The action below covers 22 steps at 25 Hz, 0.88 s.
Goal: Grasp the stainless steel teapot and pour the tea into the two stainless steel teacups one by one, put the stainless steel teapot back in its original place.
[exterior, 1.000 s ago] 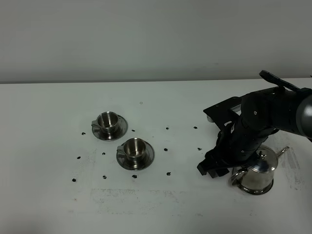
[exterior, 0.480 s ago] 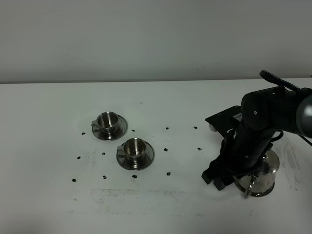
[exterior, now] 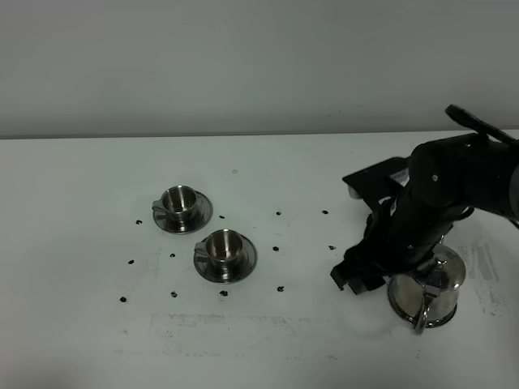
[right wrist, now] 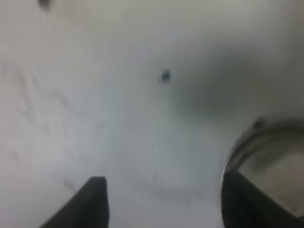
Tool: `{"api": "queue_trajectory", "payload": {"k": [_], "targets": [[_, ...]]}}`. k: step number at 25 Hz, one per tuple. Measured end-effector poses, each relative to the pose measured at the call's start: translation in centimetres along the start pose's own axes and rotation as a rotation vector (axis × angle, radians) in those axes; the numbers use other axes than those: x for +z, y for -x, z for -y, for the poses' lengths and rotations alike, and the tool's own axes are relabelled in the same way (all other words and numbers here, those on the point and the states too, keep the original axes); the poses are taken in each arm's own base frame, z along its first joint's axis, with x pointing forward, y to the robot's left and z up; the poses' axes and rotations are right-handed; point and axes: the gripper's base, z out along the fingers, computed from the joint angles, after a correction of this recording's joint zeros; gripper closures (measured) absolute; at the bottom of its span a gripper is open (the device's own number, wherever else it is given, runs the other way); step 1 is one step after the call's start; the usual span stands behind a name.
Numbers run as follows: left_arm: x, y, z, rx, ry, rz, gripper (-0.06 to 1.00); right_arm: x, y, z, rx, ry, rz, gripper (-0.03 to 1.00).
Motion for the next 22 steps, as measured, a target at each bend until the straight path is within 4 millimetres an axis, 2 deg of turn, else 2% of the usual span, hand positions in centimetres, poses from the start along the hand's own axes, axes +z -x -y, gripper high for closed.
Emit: {"api": "queue_trajectory", "payload": {"k": [3, 6, 10, 13, 16, 22], "targets": [[0.0, 0.0, 0.0, 0.000, 0.000, 0.000, 0.44, -3.5, 0.5, -0.7, -0.018, -0.012, 0.133, 0.45], [0.0, 0.0, 0.0, 0.000, 0.000, 0.000, 0.44, -6.7, -0.2, -1.0, -0.008, -0.031, 0.215, 0.45], [0.0, 0.0, 0.0, 0.000, 0.000, 0.000, 0.44, -8.2, -3.1, -1.1, 0.029, -0.063, 0.263, 0.45], [0.0, 0.0, 0.0, 0.000, 0.000, 0.000, 0.44, -7.1, -5.1, -1.3, 0.064, -0.046, 0.267, 0.45], [0.0, 0.0, 0.0, 0.000, 0.000, 0.000, 0.44, -4.8, -6.8, -1.8, 0.087, -0.029, 0.264, 0.45], [0.0, 0.0, 0.0, 0.000, 0.000, 0.000, 0.44, -2.0, -8.4, -2.9, 0.122, -0.019, 0.345, 0.45]]}}
